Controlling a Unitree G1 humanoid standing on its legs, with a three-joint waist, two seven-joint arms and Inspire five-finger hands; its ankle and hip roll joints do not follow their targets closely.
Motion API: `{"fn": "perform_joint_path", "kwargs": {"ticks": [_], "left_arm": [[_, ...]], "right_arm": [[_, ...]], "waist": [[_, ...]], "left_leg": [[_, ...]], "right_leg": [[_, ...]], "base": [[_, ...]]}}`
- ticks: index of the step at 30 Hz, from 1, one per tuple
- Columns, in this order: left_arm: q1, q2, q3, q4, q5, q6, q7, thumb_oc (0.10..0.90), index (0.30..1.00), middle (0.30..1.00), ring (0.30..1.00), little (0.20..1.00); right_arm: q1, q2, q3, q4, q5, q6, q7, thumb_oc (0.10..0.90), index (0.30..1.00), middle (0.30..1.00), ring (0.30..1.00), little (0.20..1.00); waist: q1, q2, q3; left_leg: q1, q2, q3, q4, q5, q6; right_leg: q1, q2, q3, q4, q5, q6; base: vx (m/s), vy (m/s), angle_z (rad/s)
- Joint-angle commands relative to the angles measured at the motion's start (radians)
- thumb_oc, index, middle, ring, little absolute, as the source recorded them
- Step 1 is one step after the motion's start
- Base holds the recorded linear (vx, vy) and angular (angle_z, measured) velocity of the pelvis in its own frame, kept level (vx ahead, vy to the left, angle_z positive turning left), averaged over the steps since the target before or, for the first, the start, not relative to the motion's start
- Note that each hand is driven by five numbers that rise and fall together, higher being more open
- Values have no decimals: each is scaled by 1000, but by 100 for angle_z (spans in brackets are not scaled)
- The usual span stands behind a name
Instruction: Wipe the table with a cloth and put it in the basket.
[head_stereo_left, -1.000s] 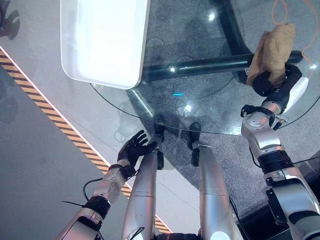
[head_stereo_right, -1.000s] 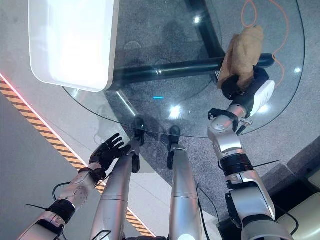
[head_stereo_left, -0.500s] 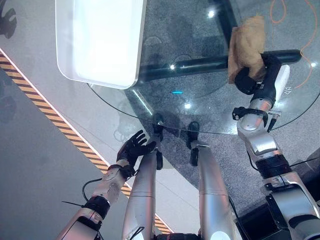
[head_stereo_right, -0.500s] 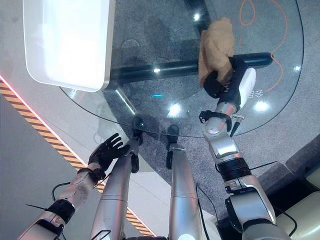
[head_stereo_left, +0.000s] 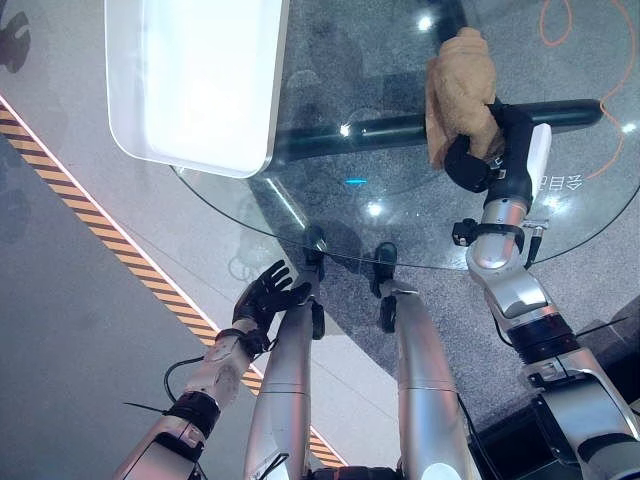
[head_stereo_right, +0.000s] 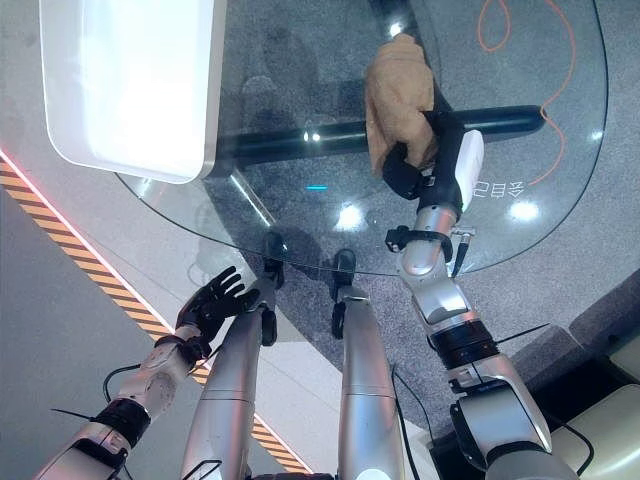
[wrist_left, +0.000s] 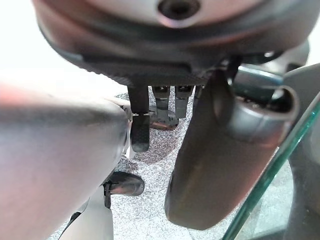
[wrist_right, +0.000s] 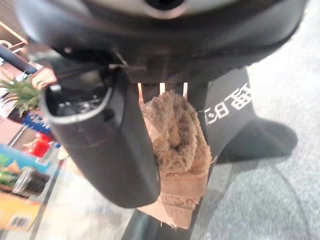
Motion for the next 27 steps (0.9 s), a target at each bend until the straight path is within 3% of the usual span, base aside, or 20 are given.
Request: {"fn": "perform_joint_path", "kwargs": {"ticks": [1,13,27], "left_arm": [[127,-171,-162,-38,21,80,-49,800,900,900,900,900],[112,-160,-174,-63,14,106,-31,800,900,900,900,900],[99,-145,-175,-66,1,121,-33,800,900,900,900,900]], "right_arm": [[27,119,220,-132,19,-86,205,100,300,300,300,200],[5,106,302,-213,39,-116,388,100,300,300,300,200],[-21,88,362,-239,67,-126,464,100,300,300,300,200]], "waist": [[25,25,-14],[28,25,-14],[36,27,-14]], "left_leg": [[-24,-62,56,173,-193,74],[-32,-64,57,176,-186,74],[-34,-65,55,176,-180,75]], "right_leg": [[-35,48,19,-134,145,30],[-44,43,15,-132,150,33],[-46,40,9,-128,149,33]], "base": [[0,0,0],[-1,1,1],[-4,5,9]]}}
